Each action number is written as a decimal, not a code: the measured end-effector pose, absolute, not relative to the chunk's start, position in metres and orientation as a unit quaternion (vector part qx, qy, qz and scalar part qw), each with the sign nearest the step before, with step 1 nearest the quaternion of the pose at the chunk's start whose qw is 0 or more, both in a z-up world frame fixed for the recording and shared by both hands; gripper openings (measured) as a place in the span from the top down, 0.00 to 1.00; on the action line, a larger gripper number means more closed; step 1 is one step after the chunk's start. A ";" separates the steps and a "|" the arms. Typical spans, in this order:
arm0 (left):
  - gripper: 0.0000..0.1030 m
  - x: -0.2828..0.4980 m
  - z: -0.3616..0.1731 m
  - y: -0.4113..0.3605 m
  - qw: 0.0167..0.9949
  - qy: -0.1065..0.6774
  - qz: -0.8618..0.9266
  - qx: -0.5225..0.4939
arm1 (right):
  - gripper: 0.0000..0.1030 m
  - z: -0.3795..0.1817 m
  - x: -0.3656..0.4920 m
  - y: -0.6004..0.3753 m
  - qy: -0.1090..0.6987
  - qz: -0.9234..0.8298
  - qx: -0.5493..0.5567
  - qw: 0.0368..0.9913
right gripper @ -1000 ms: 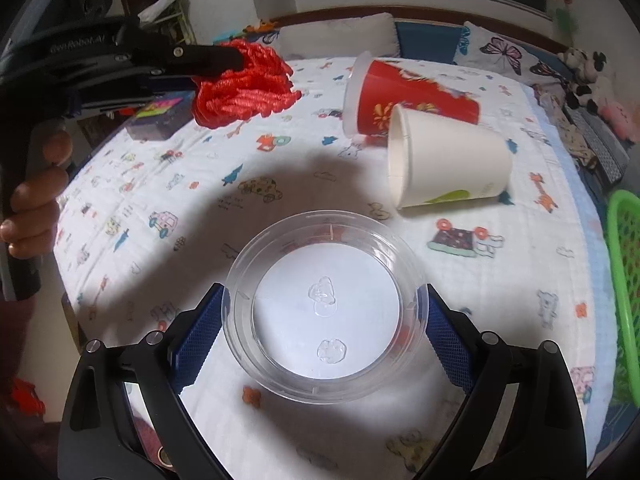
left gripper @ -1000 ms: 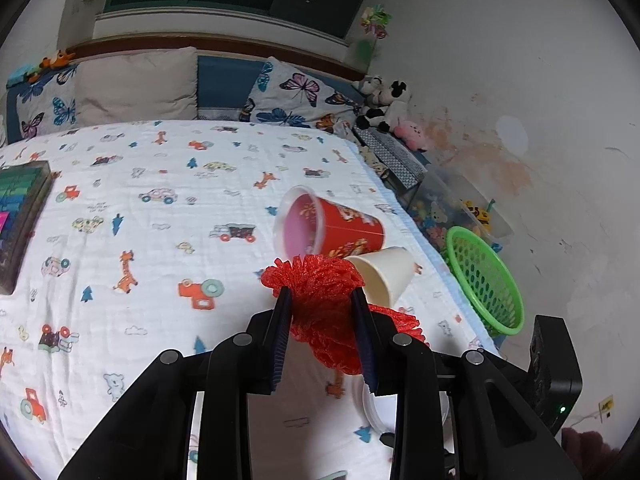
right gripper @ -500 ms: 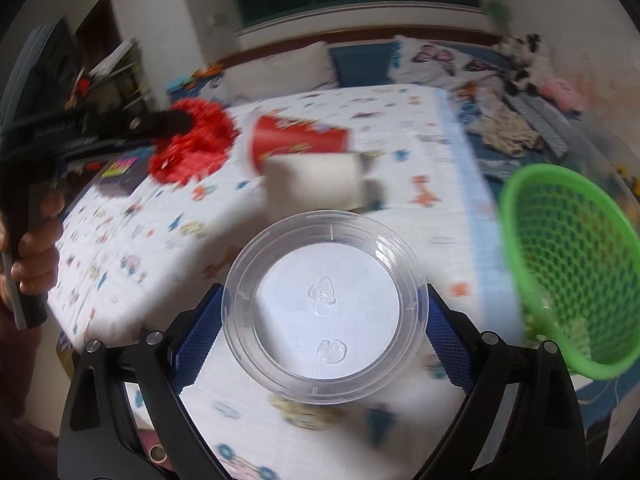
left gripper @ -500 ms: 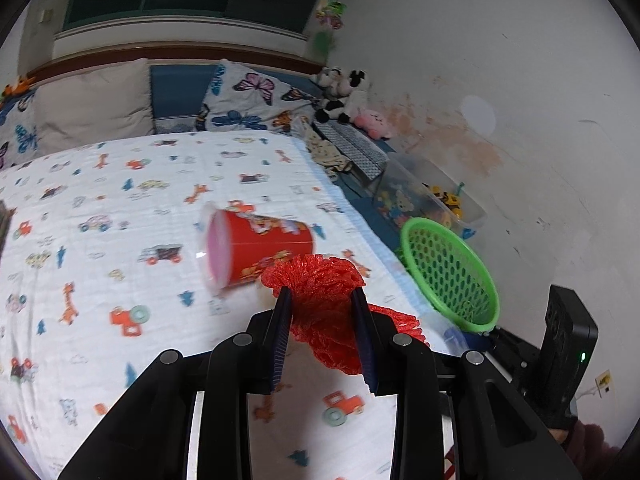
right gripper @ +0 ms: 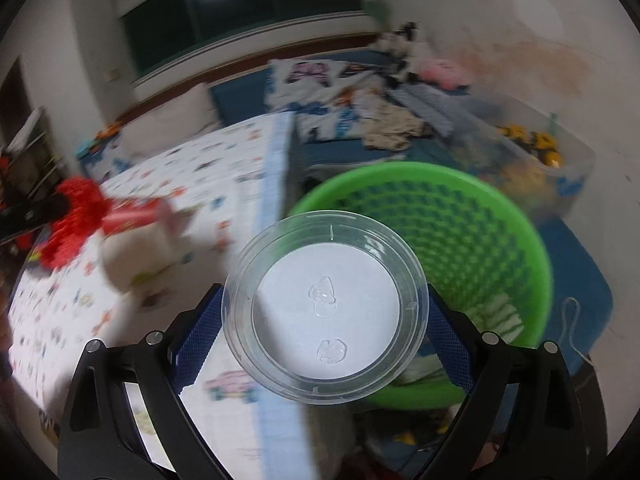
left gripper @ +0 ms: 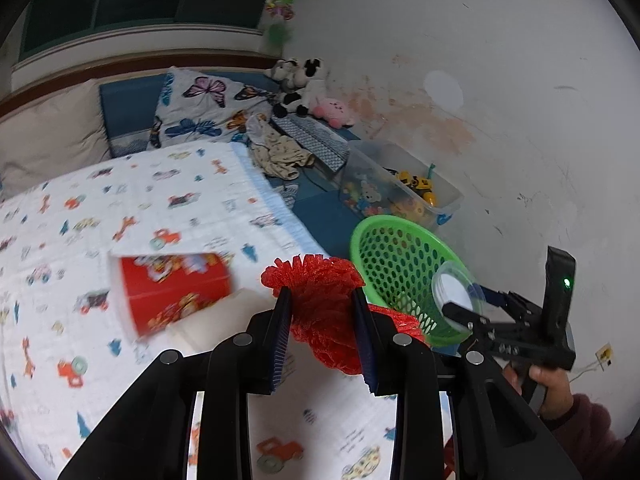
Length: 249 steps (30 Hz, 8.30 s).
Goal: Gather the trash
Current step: 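Carry the net and bowl to the green basket and release both inside, then grasp the red paper cup with left tool while right tool grasps the white paper cup, then drop the white cup into the basket with right tool while left tool drops the red cup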
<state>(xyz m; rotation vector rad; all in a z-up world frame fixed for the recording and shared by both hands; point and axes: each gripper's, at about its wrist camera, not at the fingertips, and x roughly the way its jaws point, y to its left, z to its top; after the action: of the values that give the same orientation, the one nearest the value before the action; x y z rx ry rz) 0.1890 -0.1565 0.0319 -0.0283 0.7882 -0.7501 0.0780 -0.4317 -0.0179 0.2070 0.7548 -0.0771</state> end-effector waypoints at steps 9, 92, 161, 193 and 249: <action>0.71 0.199 0.034 -0.200 0.848 0.377 -0.372 0.006 | 0.09 -0.031 0.090 -0.484 0.375 -0.089 0.124 0.914; 0.44 0.288 -0.027 -0.063 0.873 0.421 -0.222 -0.104 | 0.07 -0.009 0.088 -0.339 0.366 0.051 0.085 0.925; 0.95 0.256 -0.015 -0.001 0.879 0.356 -0.291 -0.125 | 0.40 -0.043 0.208 -0.271 0.451 0.139 0.350 0.809; 0.95 0.214 0.021 -0.165 0.846 0.348 -0.401 -0.055 | 0.40 -0.020 0.098 -0.465 0.373 -0.095 0.213 0.898; 0.51 0.181 -0.009 -0.296 0.821 0.398 -0.403 0.072 | 0.19 -0.024 -0.002 -0.437 0.353 -0.103 0.150 0.918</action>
<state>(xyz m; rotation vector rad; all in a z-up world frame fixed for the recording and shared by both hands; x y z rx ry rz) 0.1809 -0.2962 -0.0094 0.1527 0.8463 -0.8587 -0.0017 -0.4372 -0.0244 0.3091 0.7255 -0.2124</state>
